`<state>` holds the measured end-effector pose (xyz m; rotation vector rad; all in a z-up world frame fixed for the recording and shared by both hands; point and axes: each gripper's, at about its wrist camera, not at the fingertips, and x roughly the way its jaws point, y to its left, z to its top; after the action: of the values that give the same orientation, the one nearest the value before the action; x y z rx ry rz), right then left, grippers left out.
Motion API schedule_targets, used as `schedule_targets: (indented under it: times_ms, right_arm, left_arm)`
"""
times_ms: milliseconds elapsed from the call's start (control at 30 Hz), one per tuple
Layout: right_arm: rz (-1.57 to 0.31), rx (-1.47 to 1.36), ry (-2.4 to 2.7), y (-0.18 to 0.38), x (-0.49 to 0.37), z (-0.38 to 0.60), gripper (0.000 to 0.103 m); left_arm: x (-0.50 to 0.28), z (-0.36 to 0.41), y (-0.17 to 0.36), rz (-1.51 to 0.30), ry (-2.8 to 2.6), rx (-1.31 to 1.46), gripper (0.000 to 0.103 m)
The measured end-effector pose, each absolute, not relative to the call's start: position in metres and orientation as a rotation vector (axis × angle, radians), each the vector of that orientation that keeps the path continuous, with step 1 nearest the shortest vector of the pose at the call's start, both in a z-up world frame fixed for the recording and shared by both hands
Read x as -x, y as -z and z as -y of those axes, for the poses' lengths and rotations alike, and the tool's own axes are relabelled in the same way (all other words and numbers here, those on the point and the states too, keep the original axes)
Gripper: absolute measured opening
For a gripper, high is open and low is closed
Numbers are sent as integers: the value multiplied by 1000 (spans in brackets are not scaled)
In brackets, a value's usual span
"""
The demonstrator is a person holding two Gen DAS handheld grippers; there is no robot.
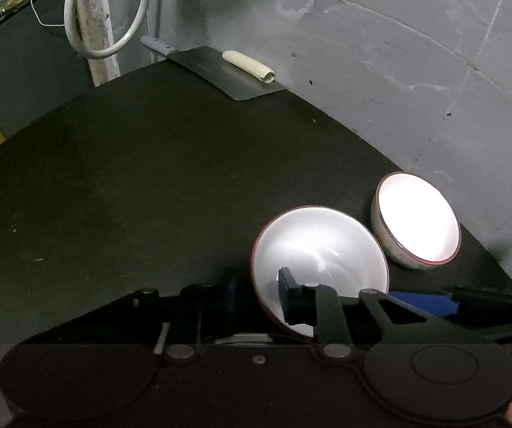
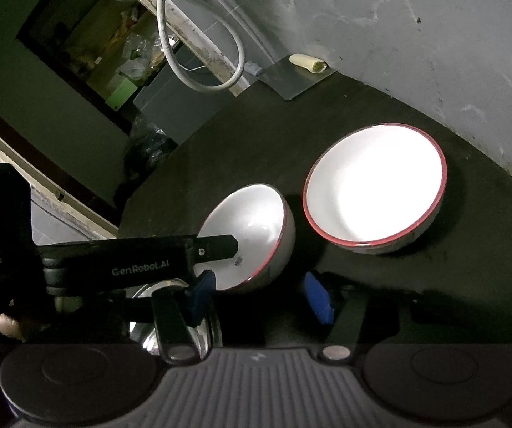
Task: Organize plates and bowls
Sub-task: 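Lift the white bowl and carry it over the steel bowl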
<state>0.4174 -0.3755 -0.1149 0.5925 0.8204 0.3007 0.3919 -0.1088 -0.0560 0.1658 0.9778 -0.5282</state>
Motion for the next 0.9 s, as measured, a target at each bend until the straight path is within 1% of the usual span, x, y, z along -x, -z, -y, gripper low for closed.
schedule_targets:
  times_ms: [33, 133, 167, 233, 533, 900]
  right_arm:
    - [-819, -591, -299, 115, -418, 376, 59]
    - [-813, -596, -309, 115, -417, 376, 52]
    - [-809, -594, -314, 115, -417, 375, 47]
    - [-799, -579, -322, 112, -416, 373, 42]
    - [-774, -537, -331, 103, -411, 372, 42]
    - [-713, -518, -361, 74, -392, 366, 41]
  left_arm:
    - [-392, 109, 57, -980, 529, -164, 19]
    - [-393, 106, 58, -985, 533, -146, 14]
    - [-393, 106, 58, -987, 536, -140, 13]
    - [-393, 105, 58, -987, 534, -136, 12]
    - [-385, 100, 49, -954, 542, -117, 13]
    - [-362, 87, 18, -872, 538, -92, 13]
